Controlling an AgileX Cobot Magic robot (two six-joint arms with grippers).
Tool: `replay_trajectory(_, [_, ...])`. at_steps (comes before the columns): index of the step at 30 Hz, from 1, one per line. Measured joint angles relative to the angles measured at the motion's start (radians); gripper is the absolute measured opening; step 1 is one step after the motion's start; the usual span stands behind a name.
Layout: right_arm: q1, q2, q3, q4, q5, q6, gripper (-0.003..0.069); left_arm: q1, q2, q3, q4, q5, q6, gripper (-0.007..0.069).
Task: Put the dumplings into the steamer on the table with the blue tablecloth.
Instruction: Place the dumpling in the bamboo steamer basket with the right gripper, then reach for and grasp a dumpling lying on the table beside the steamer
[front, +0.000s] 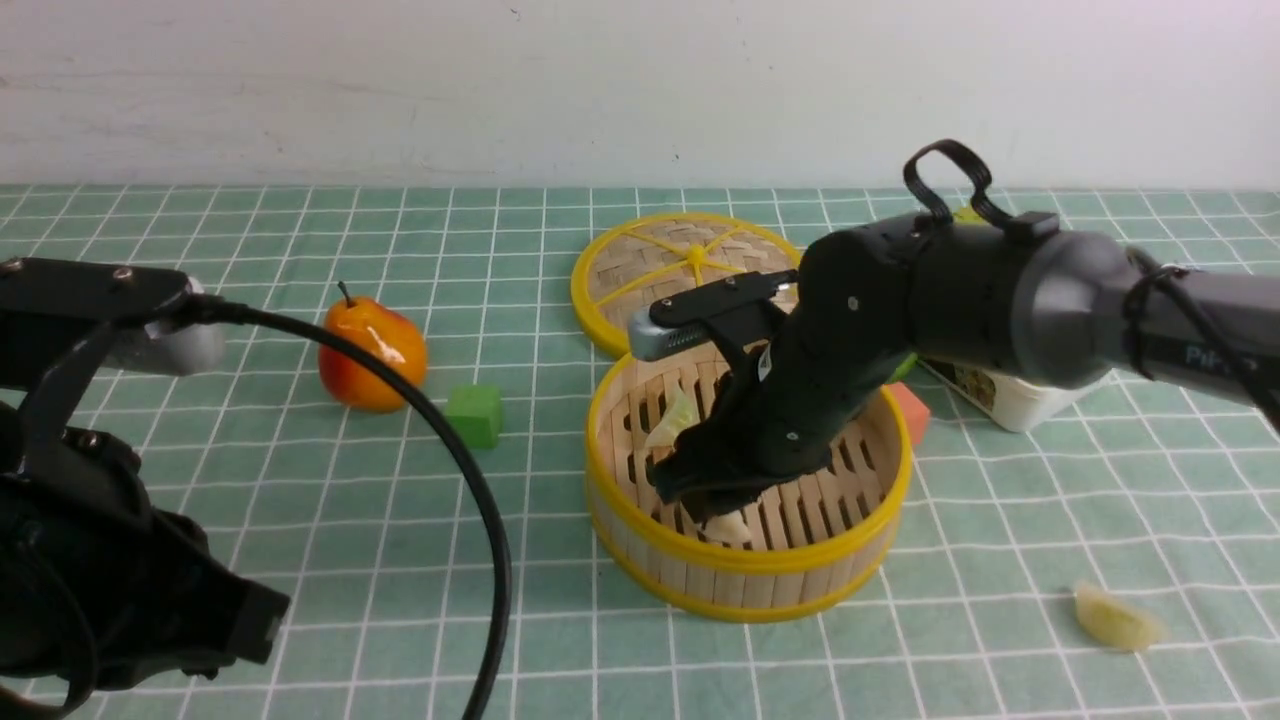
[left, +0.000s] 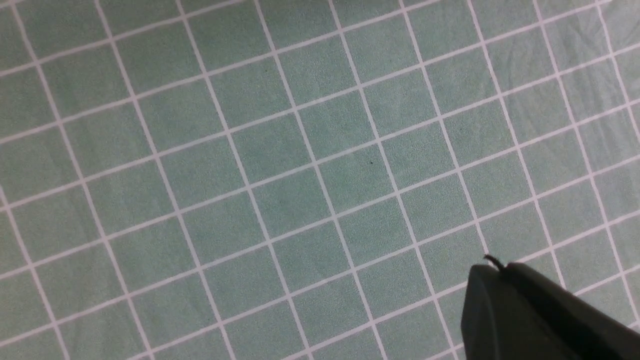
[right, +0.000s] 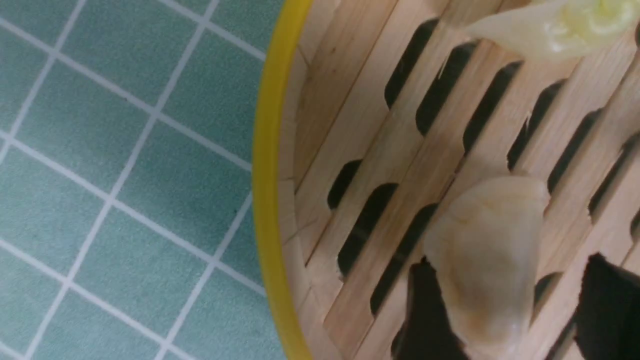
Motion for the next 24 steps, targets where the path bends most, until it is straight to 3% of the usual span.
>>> replay_trajectory(7, [-0.032,-0.163,-0.045,-0.075,0.192,0.000,0.0484,0.000,0.000,0.000,-0.002,0.019,0.026,-0.0008])
replay_trajectory(14, [-0.194,-0.420,0.270,-0.135,0.264,-0.020,0.0485,0.000,0.000,0.000,-0.066,0.025,0.097,-0.0003])
replay_trajectory(18, [-0.307,-0.460,0.501,-0.137,0.178,-0.047,0.0486,0.000,0.000,0.000,-0.128,0.023,0.170,-0.0002])
replay_trajectory(24, [-0.387,-0.416,0.623,-0.189,-0.015,-0.052,0.0480,0.000,0.000,0.000,-0.169,0.020,0.221,0.0001])
